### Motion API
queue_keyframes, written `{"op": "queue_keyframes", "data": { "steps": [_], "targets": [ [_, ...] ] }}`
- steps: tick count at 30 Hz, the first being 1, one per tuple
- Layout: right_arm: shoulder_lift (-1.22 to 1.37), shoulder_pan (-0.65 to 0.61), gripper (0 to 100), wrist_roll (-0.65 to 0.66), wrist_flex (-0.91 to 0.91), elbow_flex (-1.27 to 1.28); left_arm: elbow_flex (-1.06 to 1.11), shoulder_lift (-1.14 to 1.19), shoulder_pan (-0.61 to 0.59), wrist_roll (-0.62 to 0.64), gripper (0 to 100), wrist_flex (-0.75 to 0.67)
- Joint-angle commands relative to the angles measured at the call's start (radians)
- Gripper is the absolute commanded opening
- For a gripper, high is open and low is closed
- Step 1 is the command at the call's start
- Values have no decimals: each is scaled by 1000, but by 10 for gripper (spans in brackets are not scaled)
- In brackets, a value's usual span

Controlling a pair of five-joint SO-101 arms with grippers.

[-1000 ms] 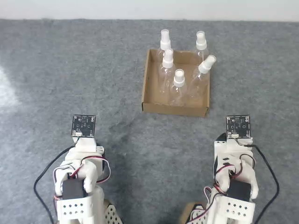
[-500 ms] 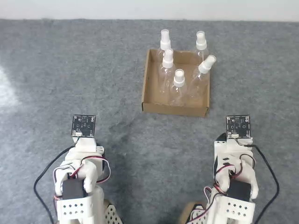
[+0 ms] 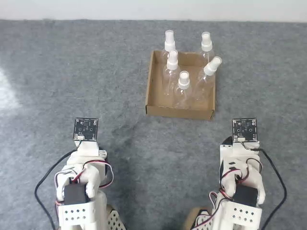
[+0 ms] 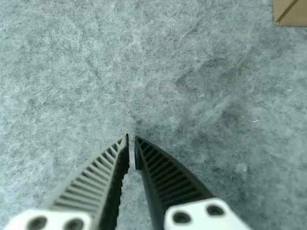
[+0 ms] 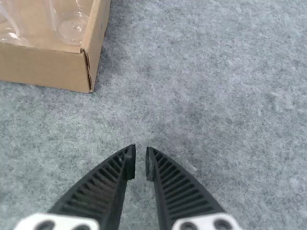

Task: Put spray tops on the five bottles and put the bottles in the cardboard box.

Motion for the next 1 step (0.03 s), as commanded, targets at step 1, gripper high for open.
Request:
{"op": "queue_keyframes", "data": {
  "steps": [1],
  "targets": [
    [12, 7, 6, 18, 1, 20, -13, -18, -3, 20, 13, 3]
  ]
}}
